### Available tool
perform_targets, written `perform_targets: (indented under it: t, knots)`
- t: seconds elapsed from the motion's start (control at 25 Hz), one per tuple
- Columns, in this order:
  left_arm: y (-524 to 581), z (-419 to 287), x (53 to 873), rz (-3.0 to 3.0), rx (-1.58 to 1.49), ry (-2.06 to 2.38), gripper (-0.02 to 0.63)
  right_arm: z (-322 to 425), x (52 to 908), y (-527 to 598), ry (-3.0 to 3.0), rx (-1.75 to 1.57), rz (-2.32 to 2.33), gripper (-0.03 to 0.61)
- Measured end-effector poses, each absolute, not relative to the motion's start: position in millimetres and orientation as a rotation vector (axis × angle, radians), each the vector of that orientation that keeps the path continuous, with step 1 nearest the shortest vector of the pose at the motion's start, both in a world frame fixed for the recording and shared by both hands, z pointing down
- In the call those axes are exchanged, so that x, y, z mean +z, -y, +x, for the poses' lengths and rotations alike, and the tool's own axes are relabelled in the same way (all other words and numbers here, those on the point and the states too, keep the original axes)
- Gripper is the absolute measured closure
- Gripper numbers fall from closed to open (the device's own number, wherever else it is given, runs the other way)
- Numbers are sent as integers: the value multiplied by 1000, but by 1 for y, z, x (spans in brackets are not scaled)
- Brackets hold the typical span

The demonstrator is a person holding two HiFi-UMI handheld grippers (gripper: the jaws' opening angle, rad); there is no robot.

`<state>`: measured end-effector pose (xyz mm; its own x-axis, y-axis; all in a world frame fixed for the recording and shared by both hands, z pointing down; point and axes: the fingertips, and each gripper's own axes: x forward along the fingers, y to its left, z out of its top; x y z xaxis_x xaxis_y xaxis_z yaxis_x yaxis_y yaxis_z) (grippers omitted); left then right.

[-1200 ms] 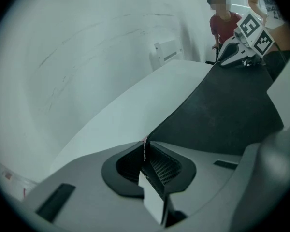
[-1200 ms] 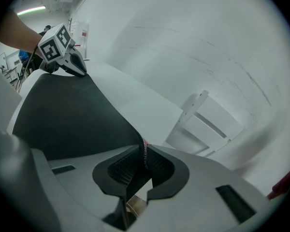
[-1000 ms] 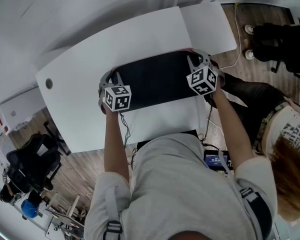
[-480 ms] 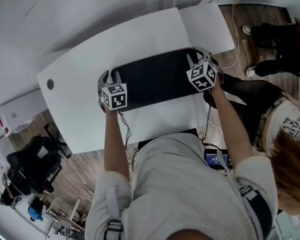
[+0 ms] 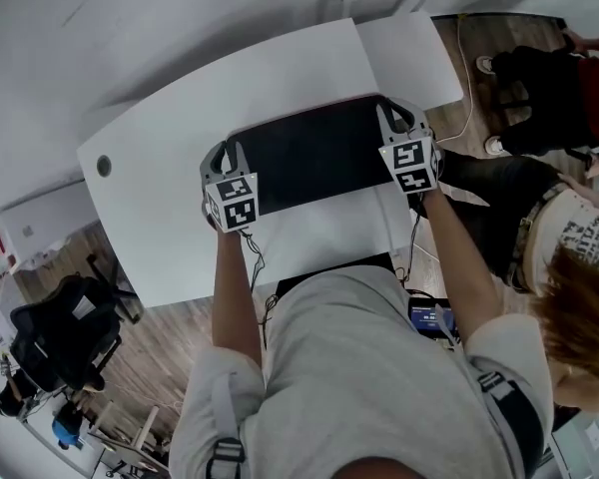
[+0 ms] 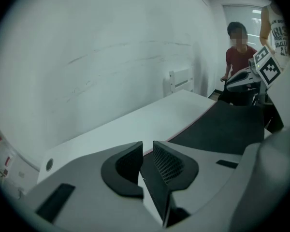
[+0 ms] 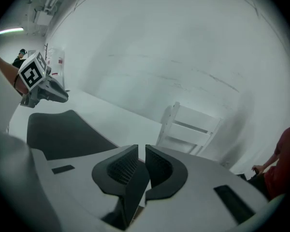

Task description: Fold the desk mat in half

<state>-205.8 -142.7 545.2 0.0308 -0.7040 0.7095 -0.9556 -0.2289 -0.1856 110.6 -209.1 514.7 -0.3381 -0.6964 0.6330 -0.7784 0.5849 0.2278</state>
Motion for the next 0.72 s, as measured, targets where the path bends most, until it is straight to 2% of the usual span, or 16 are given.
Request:
perform_targets:
  t: [0.12,0.72]
  knots:
    - [137,-199,524,2014,949,1731,584,93,492,200,2175,127,1200,520]
    - [67,-141,429,2149,505,1781,603,48,382,106,2425,41,1373,538]
